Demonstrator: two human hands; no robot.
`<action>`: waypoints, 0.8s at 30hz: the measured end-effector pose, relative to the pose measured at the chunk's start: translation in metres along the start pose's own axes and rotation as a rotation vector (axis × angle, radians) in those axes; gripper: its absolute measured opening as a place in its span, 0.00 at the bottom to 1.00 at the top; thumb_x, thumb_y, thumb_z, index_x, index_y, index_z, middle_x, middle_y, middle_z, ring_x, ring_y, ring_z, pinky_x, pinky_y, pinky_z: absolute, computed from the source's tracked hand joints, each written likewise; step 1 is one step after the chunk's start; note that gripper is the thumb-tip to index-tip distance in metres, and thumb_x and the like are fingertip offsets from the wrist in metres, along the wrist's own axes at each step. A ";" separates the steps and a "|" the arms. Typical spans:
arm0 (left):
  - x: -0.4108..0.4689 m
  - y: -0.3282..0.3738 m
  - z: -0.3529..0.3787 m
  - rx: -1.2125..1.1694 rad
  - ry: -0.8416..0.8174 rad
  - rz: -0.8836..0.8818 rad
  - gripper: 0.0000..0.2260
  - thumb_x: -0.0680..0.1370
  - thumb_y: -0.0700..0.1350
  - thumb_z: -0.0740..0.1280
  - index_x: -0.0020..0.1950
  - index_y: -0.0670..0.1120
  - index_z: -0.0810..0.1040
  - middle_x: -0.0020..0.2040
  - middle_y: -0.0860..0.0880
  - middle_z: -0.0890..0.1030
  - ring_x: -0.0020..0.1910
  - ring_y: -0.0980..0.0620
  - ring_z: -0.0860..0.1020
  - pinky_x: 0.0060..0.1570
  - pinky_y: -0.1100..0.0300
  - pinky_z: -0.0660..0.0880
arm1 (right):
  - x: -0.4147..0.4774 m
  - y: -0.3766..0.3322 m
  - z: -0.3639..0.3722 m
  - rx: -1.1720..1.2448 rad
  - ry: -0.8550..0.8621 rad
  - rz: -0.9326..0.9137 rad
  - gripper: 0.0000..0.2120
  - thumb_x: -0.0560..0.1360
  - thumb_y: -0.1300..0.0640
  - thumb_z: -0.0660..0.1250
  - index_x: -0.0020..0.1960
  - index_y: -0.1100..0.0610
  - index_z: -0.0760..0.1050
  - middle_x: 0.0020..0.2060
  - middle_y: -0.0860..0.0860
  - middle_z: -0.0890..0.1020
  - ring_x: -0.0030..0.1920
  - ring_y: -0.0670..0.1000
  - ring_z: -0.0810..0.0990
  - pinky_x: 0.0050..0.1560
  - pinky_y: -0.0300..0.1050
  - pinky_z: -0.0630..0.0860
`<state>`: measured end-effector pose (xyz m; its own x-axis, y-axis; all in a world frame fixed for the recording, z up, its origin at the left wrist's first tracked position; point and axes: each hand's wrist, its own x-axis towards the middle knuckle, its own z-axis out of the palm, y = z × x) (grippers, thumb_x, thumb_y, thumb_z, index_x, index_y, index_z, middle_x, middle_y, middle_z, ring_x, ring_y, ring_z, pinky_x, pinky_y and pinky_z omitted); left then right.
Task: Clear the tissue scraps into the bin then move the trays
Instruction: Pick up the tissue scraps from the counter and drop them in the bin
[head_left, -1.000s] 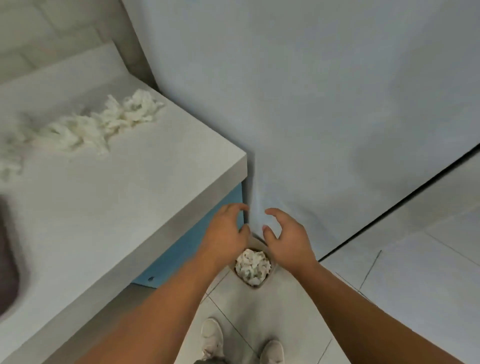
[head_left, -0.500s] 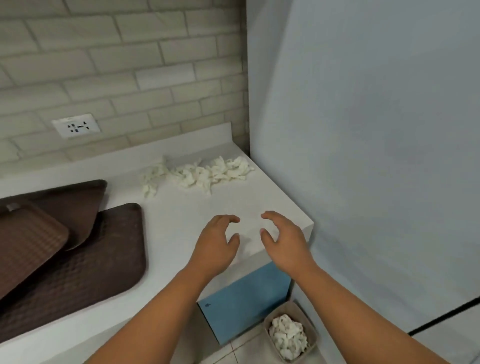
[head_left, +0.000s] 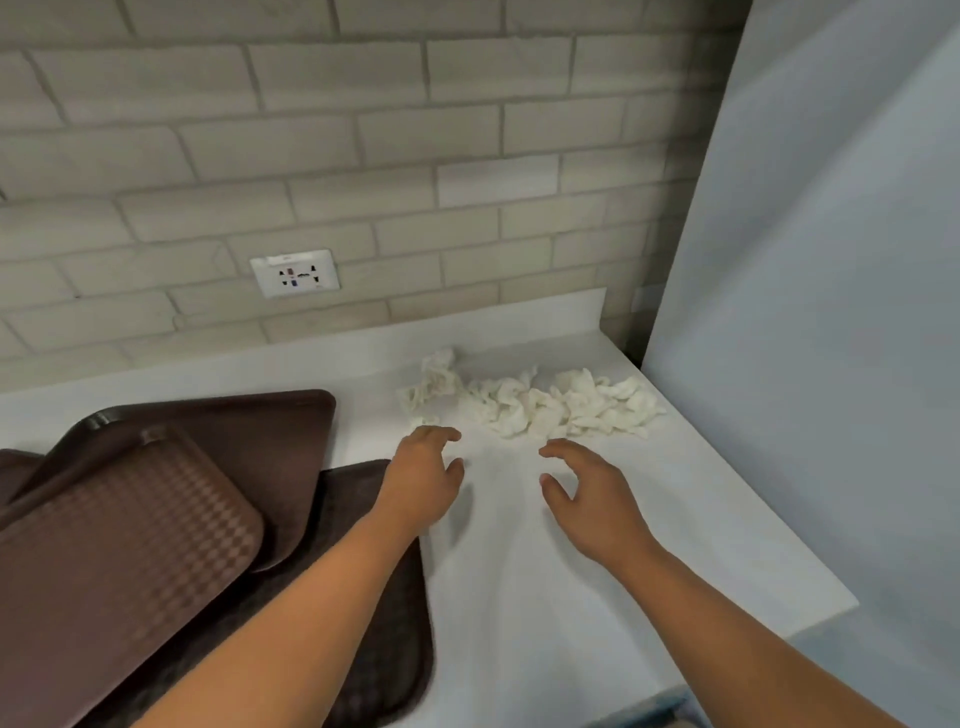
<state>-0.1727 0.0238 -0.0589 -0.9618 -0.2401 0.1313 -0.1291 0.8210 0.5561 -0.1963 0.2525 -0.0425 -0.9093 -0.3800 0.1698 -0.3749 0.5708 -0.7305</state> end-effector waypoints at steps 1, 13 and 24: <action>0.014 -0.012 0.001 0.015 0.008 -0.011 0.16 0.79 0.45 0.66 0.67 0.48 0.75 0.68 0.49 0.74 0.66 0.49 0.71 0.64 0.59 0.68 | 0.009 -0.002 0.007 0.003 0.000 0.011 0.14 0.78 0.56 0.67 0.63 0.50 0.76 0.64 0.41 0.75 0.65 0.39 0.70 0.58 0.17 0.55; 0.114 -0.065 0.033 0.409 -0.309 -0.073 0.16 0.78 0.42 0.66 0.65 0.49 0.74 0.62 0.45 0.69 0.57 0.46 0.73 0.56 0.56 0.76 | 0.080 -0.007 0.063 -0.032 -0.020 0.078 0.14 0.77 0.57 0.66 0.62 0.50 0.77 0.61 0.43 0.78 0.63 0.40 0.73 0.63 0.27 0.61; 0.107 -0.113 -0.056 -0.030 0.059 -0.177 0.13 0.80 0.39 0.64 0.64 0.46 0.76 0.53 0.45 0.83 0.50 0.47 0.81 0.47 0.63 0.73 | 0.196 -0.052 0.170 -0.281 -0.289 -0.082 0.23 0.79 0.54 0.61 0.73 0.54 0.66 0.71 0.52 0.69 0.67 0.55 0.72 0.66 0.49 0.71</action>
<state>-0.2477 -0.1235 -0.0617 -0.9089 -0.4100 0.0761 -0.2869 0.7474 0.5992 -0.3247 0.0247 -0.0833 -0.8013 -0.5983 -0.0025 -0.5149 0.6916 -0.5065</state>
